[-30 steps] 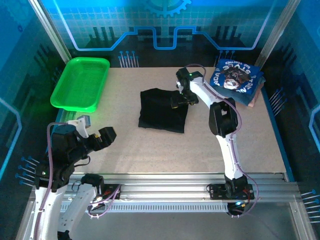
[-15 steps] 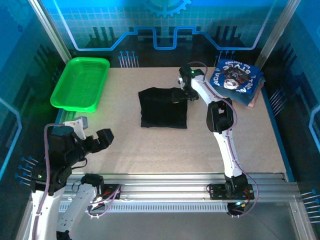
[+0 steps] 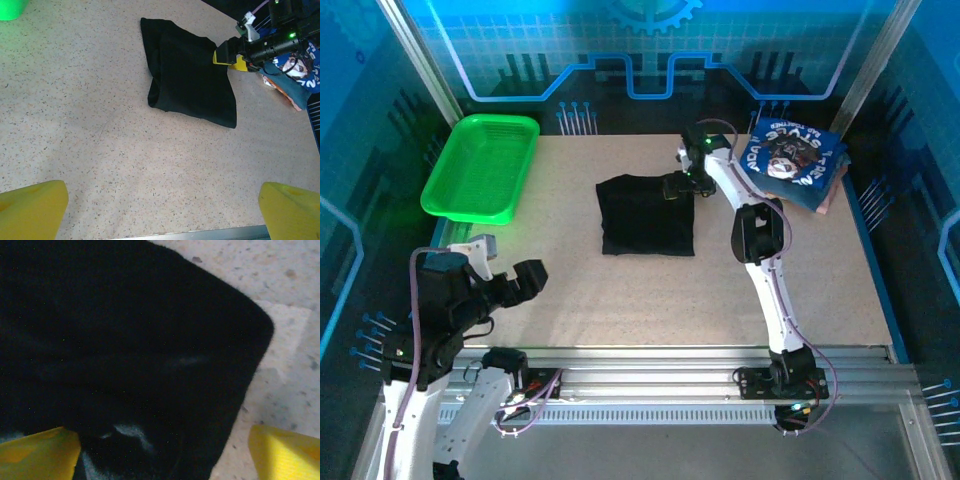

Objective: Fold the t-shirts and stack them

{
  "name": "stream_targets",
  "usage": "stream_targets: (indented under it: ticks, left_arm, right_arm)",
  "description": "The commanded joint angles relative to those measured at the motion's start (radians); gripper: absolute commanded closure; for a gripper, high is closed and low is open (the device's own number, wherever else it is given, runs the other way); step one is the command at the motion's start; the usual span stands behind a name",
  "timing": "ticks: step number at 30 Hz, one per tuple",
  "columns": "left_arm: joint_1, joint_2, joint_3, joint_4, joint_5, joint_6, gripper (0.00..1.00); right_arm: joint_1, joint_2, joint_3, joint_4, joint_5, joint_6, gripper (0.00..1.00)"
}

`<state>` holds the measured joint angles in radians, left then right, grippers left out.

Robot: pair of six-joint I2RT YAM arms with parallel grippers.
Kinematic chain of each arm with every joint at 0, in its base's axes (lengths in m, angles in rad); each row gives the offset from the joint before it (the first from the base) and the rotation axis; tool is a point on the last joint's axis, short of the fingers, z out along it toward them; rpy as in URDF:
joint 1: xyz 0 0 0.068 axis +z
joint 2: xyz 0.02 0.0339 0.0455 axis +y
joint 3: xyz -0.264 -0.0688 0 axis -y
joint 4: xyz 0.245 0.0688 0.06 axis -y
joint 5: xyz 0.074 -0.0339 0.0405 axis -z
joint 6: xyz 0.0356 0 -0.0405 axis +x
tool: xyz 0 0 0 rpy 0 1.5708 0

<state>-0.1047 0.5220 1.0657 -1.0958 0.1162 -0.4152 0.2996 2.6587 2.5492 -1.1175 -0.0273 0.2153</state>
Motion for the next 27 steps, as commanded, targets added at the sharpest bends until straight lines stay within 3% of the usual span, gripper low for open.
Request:
stream_targets:
  ticks: [1,4,7,11,23,27]
  left_arm:
    - [0.007,0.006,0.022,-0.029,-0.013,0.022,0.01]
    - [0.007,0.009,0.028,-0.038,-0.018,0.025,0.01]
    - [0.007,0.012,0.031,-0.032,-0.018,0.028,0.01]
    - [0.007,0.015,0.027,-0.015,-0.001,0.023,0.01]
    - [0.007,-0.033,-0.069,0.099,0.105,-0.02,0.01]
    - [0.007,-0.029,-0.098,0.107,0.111,-0.022,0.01]
  right_arm:
    - [-0.006,0.061,0.028,-0.047,-0.048,0.011,0.21]
    - [-0.002,0.052,-0.008,-0.041,-0.041,0.019,0.43]
    - [-0.007,0.04,-0.029,-0.026,-0.042,0.039,0.77]
    - [-0.001,-0.004,-0.018,-0.006,-0.005,0.03,1.0]
    - [0.006,-0.178,0.047,-0.014,0.488,-0.207,1.0]
    - [-0.035,-0.2,0.072,0.005,0.53,-0.231,1.0]
